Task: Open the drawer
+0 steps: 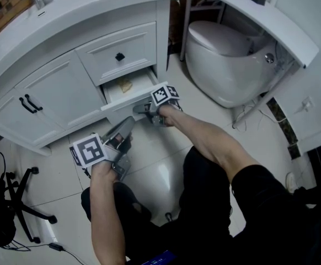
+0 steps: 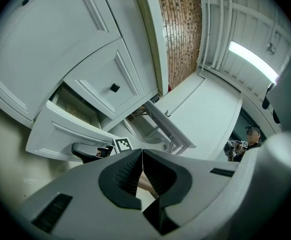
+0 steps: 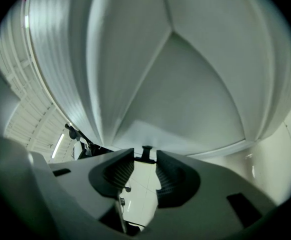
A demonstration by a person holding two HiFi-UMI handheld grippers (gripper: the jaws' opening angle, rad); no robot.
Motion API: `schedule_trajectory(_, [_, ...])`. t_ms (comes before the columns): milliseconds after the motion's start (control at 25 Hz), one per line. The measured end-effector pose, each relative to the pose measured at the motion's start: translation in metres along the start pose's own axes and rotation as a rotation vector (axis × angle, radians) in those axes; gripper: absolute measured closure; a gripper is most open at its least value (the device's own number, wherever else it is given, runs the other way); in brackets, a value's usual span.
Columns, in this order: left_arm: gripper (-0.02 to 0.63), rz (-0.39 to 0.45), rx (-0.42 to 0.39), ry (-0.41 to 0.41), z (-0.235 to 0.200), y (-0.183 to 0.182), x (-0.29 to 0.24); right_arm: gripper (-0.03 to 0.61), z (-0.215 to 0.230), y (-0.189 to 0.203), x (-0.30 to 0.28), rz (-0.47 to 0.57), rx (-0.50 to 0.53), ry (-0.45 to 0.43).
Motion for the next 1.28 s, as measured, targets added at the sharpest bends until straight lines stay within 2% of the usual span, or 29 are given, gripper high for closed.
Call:
schedule_trajectory(320, [0.623, -0.010, 0.033, 0.015, 0.004, 0.016, 0.000, 0.426, -0.008, 0.014, 0.005, -0.040, 0.029, 0.023])
schedule_trajectory(480, [0.623, -0.013, 0.004, 0.006, 0.010, 0.017, 0.004, 0.426, -0.009, 0.017, 0.007, -0.046, 0.035, 0.036])
schedule_trajectory(680, [0.623, -0.007, 0.021, 0.016, 0.011, 0.022, 0.005, 0.426, -0.012, 0.021, 0.009, -0.058, 0.038, 0.043])
schedule_trajectory(800, [0.623, -0.012, -0.001, 0.009, 0.015, 0.021, 0.006, 0.426, -0.013, 0.023, 0.010, -0.069, 0.045, 0.043])
schedule_trajectory(1280, [0.623, -0.011, -0.006, 0.023, 0.023, 0.030, 0.008, 0.428, -0.019, 0.037, 0.016, -0.095, 0.043, 0.047])
Point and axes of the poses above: the fingertips, and each gripper's own axes: x backward along the fingers, z to its right, y out of its underside, the point moved 6 cm from there along x, backward along the fingers, and after that the axes turned 13 degrees about x, right-handed, at the moved point
